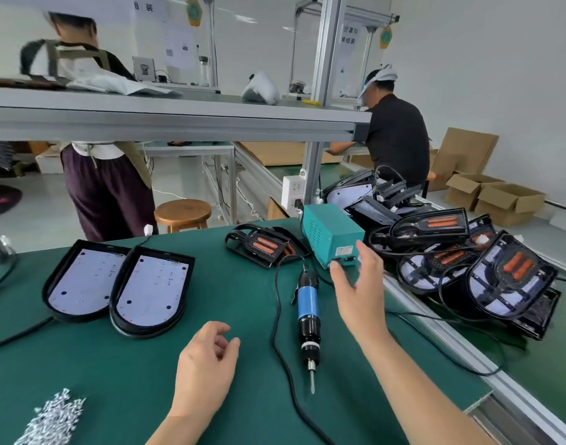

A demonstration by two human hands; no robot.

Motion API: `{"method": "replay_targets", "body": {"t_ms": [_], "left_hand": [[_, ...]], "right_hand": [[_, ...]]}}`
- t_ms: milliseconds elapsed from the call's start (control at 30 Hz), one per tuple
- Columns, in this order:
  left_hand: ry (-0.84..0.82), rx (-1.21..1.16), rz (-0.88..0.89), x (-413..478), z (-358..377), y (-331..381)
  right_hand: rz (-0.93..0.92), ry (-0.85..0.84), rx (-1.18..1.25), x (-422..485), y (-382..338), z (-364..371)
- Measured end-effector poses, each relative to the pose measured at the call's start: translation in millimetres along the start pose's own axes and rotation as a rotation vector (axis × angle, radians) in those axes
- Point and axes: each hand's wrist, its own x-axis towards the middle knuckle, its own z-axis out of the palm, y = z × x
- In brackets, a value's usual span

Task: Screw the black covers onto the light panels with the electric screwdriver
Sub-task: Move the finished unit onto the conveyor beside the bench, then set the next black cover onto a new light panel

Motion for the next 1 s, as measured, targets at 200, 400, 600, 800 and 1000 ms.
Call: {"method": "replay_targets", "body": {"t_ms": [200,400,600,800,1000], "left_hand": [[-0.010,0.001,-0.014,1.0,-1.0,1.3],[-0.025,-0.035,-0.041,-0.1,-4.8,3.6],[0.264,-0.080,-0.120,0.2,-6.2,3.8],[0.539,-0.037,-0.225,13.3,-29.1,-11.0],[0.349,0.260,-0.218,27.5,-51.8,-26.8]], "right_hand": [[0.303,-0.314,0.384,-56.5,-45.3,95.2],[0.471,-0.362,0.401,-84.9,-47.6,152.6],[0.369,-0.392,0.182,-61.0,-34.7,173.6],[0.147,-0.321,-0.216,-22.1,-19.1,192.5],[0.064,-0.325,-0.523,0.9,-12.9,211.5]]}}
